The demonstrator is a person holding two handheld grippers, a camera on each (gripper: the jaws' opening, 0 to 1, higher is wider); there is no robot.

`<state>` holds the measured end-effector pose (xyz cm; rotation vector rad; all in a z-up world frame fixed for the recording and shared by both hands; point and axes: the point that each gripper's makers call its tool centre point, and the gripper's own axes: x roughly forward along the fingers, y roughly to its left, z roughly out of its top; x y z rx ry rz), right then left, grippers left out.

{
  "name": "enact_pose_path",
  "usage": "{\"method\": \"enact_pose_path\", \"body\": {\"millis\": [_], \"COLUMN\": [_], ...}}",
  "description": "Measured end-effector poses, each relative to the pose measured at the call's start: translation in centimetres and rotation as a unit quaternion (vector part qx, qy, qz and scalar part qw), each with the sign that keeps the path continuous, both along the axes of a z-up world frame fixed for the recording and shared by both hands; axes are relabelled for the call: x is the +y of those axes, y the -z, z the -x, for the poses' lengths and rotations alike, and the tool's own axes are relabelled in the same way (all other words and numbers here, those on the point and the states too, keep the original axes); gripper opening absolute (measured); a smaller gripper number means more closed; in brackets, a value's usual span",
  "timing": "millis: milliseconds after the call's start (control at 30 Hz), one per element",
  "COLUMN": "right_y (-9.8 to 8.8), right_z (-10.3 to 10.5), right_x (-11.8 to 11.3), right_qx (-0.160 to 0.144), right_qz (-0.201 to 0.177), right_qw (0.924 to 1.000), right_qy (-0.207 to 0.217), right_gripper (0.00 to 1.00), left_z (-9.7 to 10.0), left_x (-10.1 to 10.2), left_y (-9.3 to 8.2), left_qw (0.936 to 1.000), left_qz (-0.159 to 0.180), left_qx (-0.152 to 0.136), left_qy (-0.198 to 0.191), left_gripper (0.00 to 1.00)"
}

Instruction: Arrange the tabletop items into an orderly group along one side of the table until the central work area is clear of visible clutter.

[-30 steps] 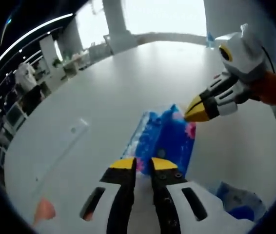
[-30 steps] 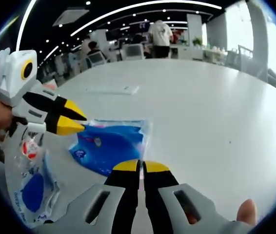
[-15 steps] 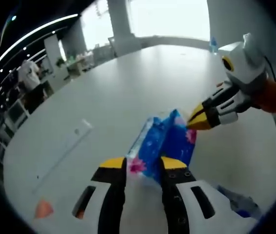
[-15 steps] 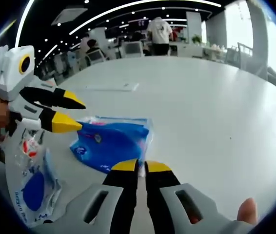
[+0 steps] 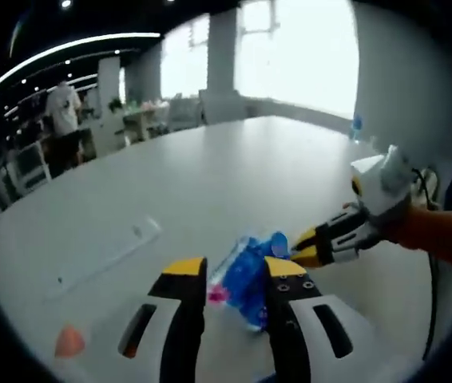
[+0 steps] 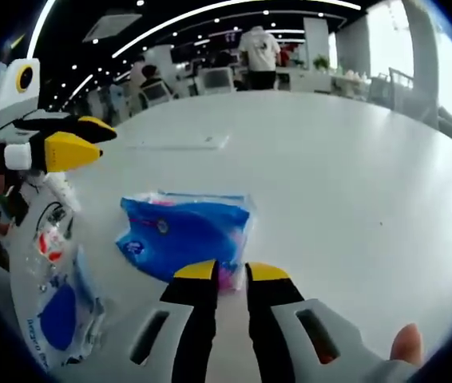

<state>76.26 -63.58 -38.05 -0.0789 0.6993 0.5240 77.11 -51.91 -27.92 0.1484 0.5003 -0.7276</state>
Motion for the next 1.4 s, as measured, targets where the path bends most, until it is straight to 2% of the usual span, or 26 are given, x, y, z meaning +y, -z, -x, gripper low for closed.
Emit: {"method": "enact_pose_path", "body": {"millis": [300, 467, 667, 1067, 1400], "right_y": [-1.3, -2.1, -3.5, -5.3, -6.4], "right_z": [-0.1, -0.4, -0.5, 0.6, 2.0], "right_x": [-0.7, -0.8, -0.5, 0.4, 1.7], "right_qx": [-0.014, -0.033, -0.051, -0.064, -0.073], "right_qz": [-0.001, 0.002, 0.001, -0.001, -0.003], "right_qw": [0.9998, 0.9991, 0.9982, 0.9976, 0.9973], "right_qy": [0.015, 0.028, 0.032, 0.025, 0.011], "right_gripper": [0.25, 0.44, 0.55, 0.62, 0.67], "left_z": [-0.1, 0.4, 0.9, 2.6, 4.3], "left_x": [1.7, 1.9, 2.2, 2.6, 2.6], "left_y": [-0.7, -0.7, -1.5, -2.3, -2.7], "left_qw": [0.9999, 0.9998, 0.9997, 0.9997, 0.9994], "left_qz": [0.010, 0.014, 0.021, 0.023, 0.028], "left_qx": [0.000, 0.006, 0.009, 0.007, 0.016], "left_qy": [-0.014, -0.012, -0.010, -0.002, 0.015], "left_gripper": [0.32, 0.38, 0.43, 0.49, 0.59]}}
